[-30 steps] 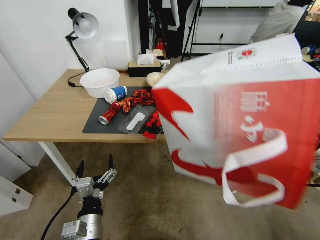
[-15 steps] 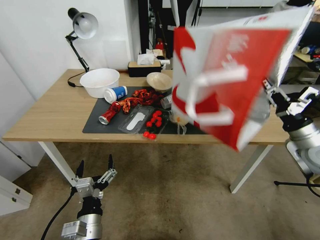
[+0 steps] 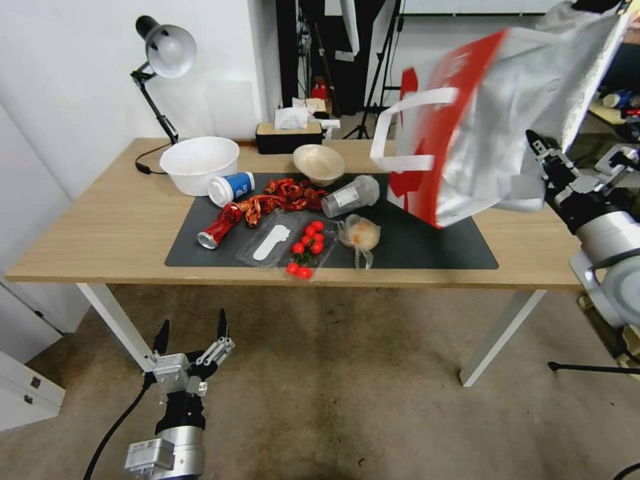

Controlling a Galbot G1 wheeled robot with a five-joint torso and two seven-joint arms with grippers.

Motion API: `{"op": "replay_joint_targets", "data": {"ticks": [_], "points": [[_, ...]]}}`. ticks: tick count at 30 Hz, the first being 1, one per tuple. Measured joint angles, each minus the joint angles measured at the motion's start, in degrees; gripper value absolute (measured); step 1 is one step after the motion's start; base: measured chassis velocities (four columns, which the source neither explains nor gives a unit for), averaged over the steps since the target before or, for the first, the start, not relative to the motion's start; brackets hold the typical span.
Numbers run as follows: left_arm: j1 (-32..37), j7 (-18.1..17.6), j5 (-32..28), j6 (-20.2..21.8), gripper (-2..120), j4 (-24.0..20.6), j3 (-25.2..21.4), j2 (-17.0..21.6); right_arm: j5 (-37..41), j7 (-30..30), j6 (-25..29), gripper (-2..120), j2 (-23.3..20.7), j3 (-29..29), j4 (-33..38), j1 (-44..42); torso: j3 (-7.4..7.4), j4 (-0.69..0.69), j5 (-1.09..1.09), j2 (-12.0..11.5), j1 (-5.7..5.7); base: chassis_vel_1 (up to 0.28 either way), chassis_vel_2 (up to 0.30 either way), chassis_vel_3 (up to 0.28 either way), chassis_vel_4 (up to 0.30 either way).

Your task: Pick up the food delivery bag from the floor and place it on the table.

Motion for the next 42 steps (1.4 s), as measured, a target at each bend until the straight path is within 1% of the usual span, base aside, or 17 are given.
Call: {"op": "replay_joint_targets", "data": {"ticks": [1,2,4,5,6,9,10,12,14,16,18,22,24,33,42], "points": [[-0.08,-0.02,-0.03,0.03,100,0.0,0.0,0.04,0.2,1.61,-1.34,0,-0.29,0.15,0.31,0.25,0.0,0.0,0.0,0.0,0.0,0.0,0.0,0.0,0.0],[-0.08,-0.02,-0.03,0.03,100,0.0,0.0,0.04,0.2,1.61,-1.34,0,-0.29,0.15,0.31,0.25,0.0,0.0,0.0,0.0,0.0,0.0,0.0,0.0,0.0],[-0.16,-0.1,-0.08,0.11,100,0.0,0.01,0.05,1.29,6.49,-4.34,0,-1.15,0.48,1.06,1.09,0.0,0.0,0.0,0.0,0.0,0.0,0.0,0.0,0.0],[-0.16,-0.12,-0.08,0.11,100,0.0,0.02,0.04,1.48,7.88,-5.38,0,-1.43,0.62,1.24,1.33,0.0,0.0,0.0,0.0,0.0,0.0,0.0,0.0,0.0],[-0.16,-0.12,-0.08,0.11,100,0.0,0.02,0.04,1.48,7.88,-5.38,0,-1.43,0.62,1.24,1.33,0.0,0.0,0.0,0.0,0.0,0.0,0.0,0.0,0.0],[-0.11,-0.15,0.01,0.09,100,0.07,0.19,-0.21,3.54,14.25,-10.01,0,-3.06,1.29,2.32,2.64,0.0,-0.01,0.0,0.0,0.0,0.0,0.0,0.0,0.0],[-0.11,-0.15,0.01,0.09,100,0.07,0.19,-0.21,3.54,14.25,-10.01,0,-3.06,1.29,2.32,2.64,0.0,-0.01,0.0,0.0,0.0,0.0,0.0,0.0,0.0],[-0.08,-0.26,0.12,0.0,100,0.09,0.22,-0.28,5.1,16.19,-12.29,0,-4.0,1.35,2.56,3.72,0.0,0.01,0.0,0.0,0.0,0.0,0.0,0.0,0.0],[0.02,-0.4,0.66,-0.55,100,0.09,0.21,-0.27,5.79,17.05,-13.38,0,-4.7,0.98,2.45,4.64,0.0,0.0,0.0,-0.01,0.0,0.0,0.0,0.0,0.0],[0.1,-0.46,0.82,-0.64,100,0.05,0.21,-0.27,6.09,17.35,-13.62,0,-4.93,0.79,2.37,4.9,0.0,0.0,0.0,-0.01,0.0,0.0,0.0,0.0,0.0],[0.22,-0.6,1.28,-0.64,100,-0.39,0.33,-0.45,10.48,20.56,-15.97,0,-5.78,-0.13,2.13,6.55,0.0,0.0,0.0,0.0,-0.01,0.0,0.0,0.0,0.0],[0.14,-0.68,1.43,-0.55,100,-0.4,0.37,-0.65,12.44,22.15,-17.23,0,-6.12,-0.69,1.84,7.51,0.0,0.01,0.0,-0.01,0.0,0.0,0.0,0.0,0.0],[0.08,-0.74,1.57,-0.5,100,-0.42,0.39,-0.79,13.76,23.8,-18.81,0,-6.51,-1.17,1.66,8.26,0.0,0.01,0.0,-0.01,0.0,0.0,0.0,0.0,0.0],[-0.06,-0.97,1.58,-0.29,100,-0.48,0.23,-0.76,16.11,27.56,-22.2,0,-7.7,-2.12,0.72,9.83,-0.01,0.0,0.0,-0.01,-0.01,0.0,0.0,0.0,0.0],[-0.27,-1.04,1.56,-0.05,100,-0.48,0.3,-0.86,17.37,29.1,-23.69,0,-8.78,-5.02,-1.29,14.24,0.0,0.0,0.0,-0.01,0.0,0.0,0.0,0.0,0.0]]}}
